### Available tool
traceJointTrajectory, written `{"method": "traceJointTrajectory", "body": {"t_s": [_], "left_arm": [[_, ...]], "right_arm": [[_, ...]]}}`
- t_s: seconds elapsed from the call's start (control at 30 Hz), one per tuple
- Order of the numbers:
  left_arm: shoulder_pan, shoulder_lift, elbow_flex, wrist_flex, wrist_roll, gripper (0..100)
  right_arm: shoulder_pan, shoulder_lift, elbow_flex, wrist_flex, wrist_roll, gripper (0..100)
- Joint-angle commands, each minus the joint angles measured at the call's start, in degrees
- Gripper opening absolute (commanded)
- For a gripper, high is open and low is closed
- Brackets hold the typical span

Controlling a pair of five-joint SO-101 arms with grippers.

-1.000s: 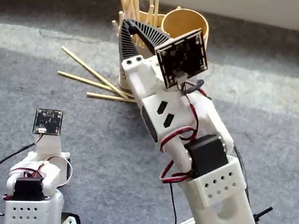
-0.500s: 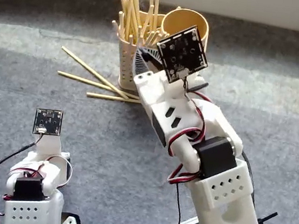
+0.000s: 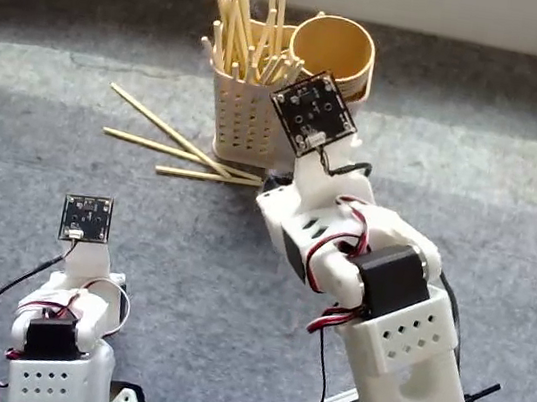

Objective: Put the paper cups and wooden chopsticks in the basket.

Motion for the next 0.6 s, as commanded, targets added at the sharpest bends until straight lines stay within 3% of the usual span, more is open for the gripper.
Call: {"method": "traceJointTrajectory", "body": {"t_s": [0.0, 0.37, 0.57], "left_arm": [[-0.31, -0.48, 1.10, 0.18, -0.26, 1], [-0.31, -0.48, 1.10, 0.18, -0.26, 1], [-0.31, -0.48, 1.10, 0.18, -0.26, 1]], "right_arm": [[2.86, -1.63, -0.13, 2.95, 0.26, 0.5], [6.73, -1.89, 12.26, 1.10, -0.35, 0.5], [6.73, -13.32, 17.71, 0.75, -4.75, 0.5]]}}
